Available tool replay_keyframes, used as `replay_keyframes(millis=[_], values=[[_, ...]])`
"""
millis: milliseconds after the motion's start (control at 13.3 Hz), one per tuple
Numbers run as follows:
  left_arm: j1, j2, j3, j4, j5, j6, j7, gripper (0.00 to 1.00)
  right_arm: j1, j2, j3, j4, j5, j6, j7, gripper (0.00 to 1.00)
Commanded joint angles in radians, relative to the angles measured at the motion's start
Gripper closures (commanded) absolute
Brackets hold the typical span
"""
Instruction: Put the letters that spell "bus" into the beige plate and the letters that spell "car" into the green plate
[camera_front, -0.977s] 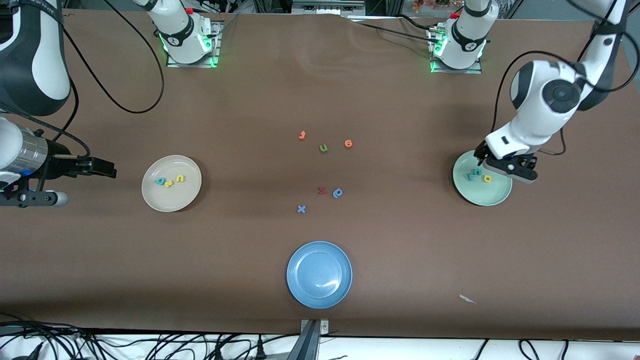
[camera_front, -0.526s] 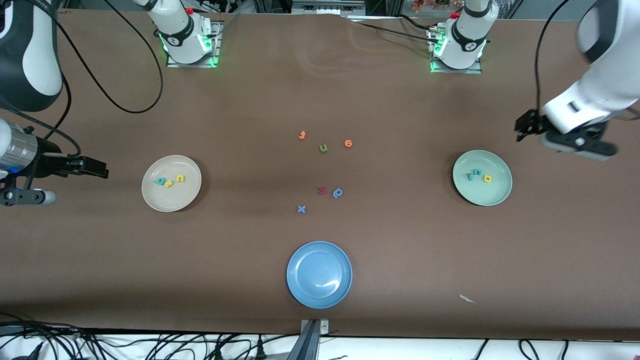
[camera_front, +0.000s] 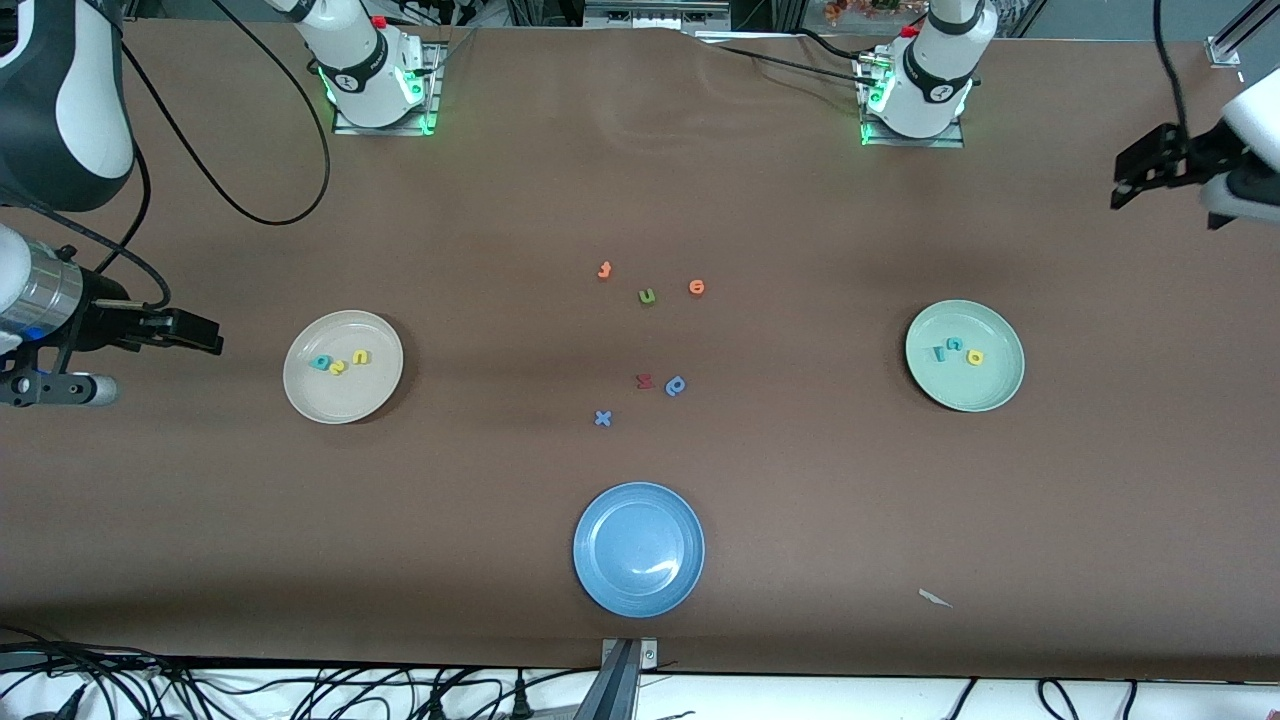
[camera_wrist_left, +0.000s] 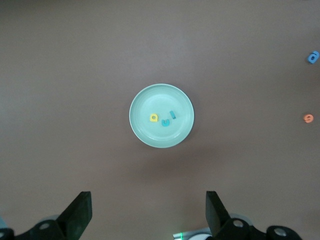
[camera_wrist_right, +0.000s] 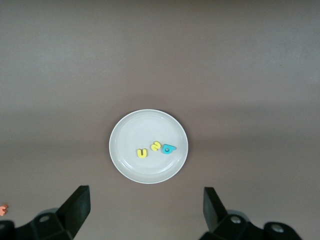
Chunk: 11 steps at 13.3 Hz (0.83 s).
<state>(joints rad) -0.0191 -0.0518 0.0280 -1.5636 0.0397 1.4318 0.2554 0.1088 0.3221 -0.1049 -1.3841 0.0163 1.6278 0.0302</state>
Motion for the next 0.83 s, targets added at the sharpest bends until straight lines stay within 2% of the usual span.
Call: replay_keyframes(millis=[0,225,451,751], values=[[0.001,0.069,0.004,0.059,-0.030,-0.037,-0.002,0.00,0.018,-0.012,0.005,0.005,-0.038,-0.029,0.016,0.00],[0.005,0.076,-0.005,0.065,-0.049,-0.040,-0.040,0.00,0.018,-0.012,0.005,0.008,-0.032,-0.034,0.014,0.00],[-0.040,0.076,-0.002,0.065,-0.046,-0.040,-0.200,0.00,0.018,-0.012,0.005,0.008,-0.033,-0.036,0.013,0.00],[-0.039,0.090,0.004,0.065,-0.049,-0.033,-0.219,0.00,0.018,-0.012,0.005,0.008,-0.032,-0.036,0.013,0.00]])
